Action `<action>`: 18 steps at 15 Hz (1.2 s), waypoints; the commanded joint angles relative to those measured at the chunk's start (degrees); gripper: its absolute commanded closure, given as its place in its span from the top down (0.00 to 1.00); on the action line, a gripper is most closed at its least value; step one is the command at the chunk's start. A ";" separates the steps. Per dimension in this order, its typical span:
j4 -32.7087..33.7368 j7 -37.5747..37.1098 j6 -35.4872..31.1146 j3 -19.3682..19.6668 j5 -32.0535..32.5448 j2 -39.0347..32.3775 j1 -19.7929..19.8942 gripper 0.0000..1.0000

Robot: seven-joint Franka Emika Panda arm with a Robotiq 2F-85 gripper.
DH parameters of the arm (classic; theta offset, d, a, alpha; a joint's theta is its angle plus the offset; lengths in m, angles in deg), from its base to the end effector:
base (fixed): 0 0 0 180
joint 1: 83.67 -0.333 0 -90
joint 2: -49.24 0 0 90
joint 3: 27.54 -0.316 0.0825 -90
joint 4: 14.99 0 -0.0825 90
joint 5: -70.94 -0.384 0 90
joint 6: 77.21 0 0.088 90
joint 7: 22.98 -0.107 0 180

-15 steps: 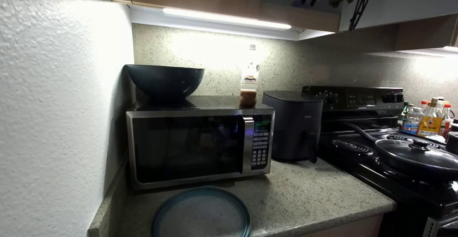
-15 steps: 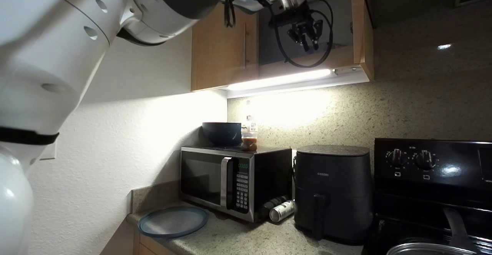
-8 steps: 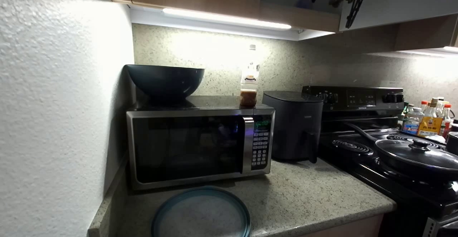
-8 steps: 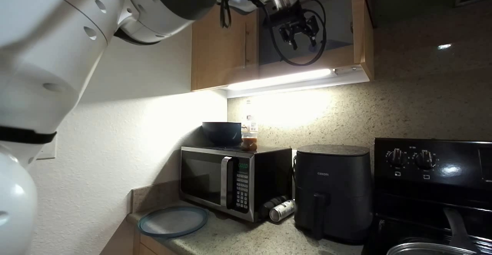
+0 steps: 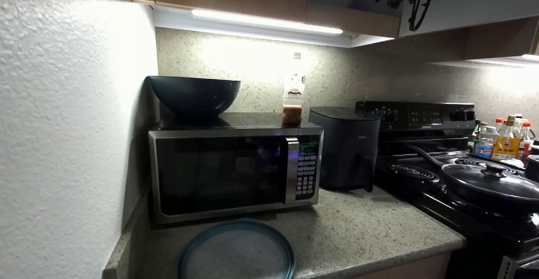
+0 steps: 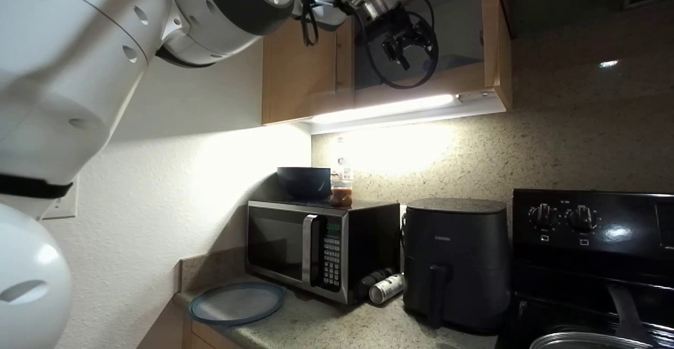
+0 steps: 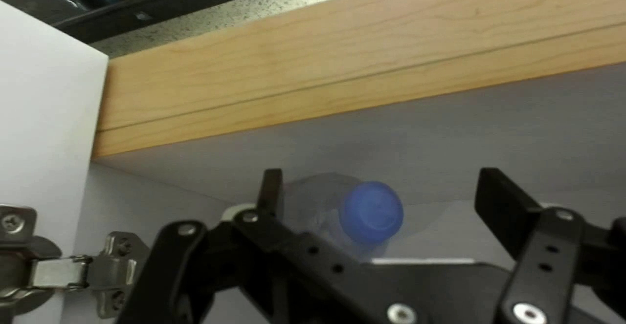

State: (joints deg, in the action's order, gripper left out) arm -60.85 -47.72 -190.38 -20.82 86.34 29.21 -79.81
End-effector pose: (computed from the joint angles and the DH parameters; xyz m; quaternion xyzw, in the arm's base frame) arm 0.6293 -0.1099 0.8296 0.8649 -0.2649 0.4144 0.1004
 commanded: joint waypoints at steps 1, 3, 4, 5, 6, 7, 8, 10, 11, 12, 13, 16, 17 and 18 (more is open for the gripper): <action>3.98 -6.78 3.59 2.11 5.27 -2.45 -2.77 1.00; 5.33 -8.10 4.12 2.41 5.79 -3.61 -3.23 1.00; 5.95 -8.47 4.20 2.59 5.75 -4.19 -3.33 1.00; 6.78 -8.71 3.98 2.84 5.61 -4.92 -3.21 1.00; 7.69 -9.29 3.70 3.26 5.83 -5.77 -3.04 1.00; 8.62 -9.66 3.79 3.67 5.65 -6.55 -2.69 1.00; 9.45 -9.88 4.09 4.10 5.28 -7.23 -2.32 1.00; 10.76 -9.91 4.06 5.01 4.83 -8.39 -1.72 1.00; 11.36 -9.89 4.02 5.51 4.78 -8.92 -1.46 1.00; 11.90 -9.78 3.98 5.89 4.60 -9.38 -1.17 1.00; 12.31 -9.58 3.91 6.08 4.31 -9.74 -0.83 0.75; 13.34 -9.38 3.80 6.70 4.22 -10.59 -0.27 0.60; 13.65 -9.34 3.78 6.88 4.20 -10.82 -0.17 0.54; 13.84 -9.24 3.79 6.97 4.16 -10.90 -0.07 0.47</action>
State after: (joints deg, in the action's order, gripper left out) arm -49.20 -56.21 -187.68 -14.22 90.68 19.42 -80.34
